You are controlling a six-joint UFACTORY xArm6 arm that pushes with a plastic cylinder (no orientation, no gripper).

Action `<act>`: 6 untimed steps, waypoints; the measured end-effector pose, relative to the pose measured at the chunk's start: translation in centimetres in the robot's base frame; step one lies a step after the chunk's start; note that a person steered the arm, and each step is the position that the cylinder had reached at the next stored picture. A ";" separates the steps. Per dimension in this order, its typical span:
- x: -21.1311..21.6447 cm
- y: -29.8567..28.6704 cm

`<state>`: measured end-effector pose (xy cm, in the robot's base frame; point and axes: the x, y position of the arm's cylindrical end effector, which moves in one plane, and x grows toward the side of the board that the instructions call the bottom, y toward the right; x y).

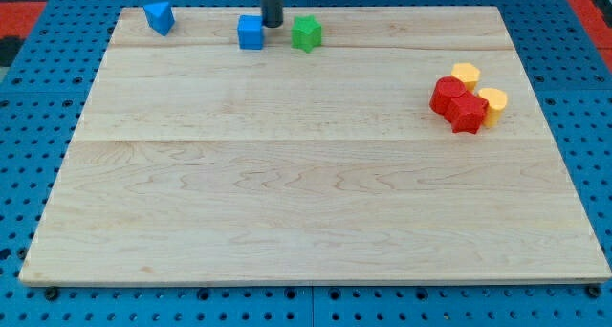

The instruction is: Slide the blue cube slightly left

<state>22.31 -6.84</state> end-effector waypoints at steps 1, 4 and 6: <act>1.0 0.1; 1.3 -2.5; -2.5 -8.5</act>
